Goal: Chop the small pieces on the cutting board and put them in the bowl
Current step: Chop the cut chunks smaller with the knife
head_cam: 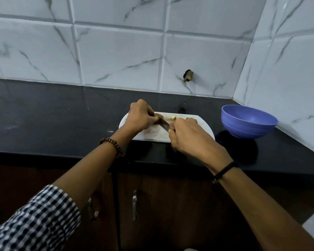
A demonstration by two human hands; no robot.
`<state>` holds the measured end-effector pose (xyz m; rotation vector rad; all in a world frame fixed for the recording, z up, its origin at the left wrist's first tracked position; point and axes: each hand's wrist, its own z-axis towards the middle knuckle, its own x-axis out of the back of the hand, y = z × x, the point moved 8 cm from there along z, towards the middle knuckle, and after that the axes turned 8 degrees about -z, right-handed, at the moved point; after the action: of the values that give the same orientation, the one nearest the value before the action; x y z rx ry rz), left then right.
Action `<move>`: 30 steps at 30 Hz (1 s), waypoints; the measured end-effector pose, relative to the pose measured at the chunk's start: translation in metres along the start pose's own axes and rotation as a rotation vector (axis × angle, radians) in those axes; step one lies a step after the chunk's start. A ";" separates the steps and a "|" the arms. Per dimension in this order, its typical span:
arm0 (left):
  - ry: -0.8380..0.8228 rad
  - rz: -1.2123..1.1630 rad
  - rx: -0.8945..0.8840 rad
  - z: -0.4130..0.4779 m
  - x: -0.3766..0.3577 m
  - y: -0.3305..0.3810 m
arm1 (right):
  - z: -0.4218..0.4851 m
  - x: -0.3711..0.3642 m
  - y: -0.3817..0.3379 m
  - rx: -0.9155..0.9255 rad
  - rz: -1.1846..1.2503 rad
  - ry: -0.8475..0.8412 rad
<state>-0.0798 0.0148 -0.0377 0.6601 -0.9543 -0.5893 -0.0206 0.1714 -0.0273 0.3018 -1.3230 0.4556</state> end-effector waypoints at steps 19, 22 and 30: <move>-0.019 -0.166 0.094 -0.005 0.019 -0.023 | -0.038 0.037 0.039 -0.005 0.056 0.025; -0.085 -0.246 0.148 -0.002 0.018 -0.031 | -0.032 0.037 0.038 -0.021 0.123 0.119; -0.164 -0.384 0.183 -0.003 0.007 -0.027 | -0.010 0.018 0.010 -0.018 0.172 0.117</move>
<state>-0.0783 -0.0073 -0.0547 0.9816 -1.0500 -0.9130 -0.0139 0.1877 -0.0127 0.1447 -1.2433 0.5970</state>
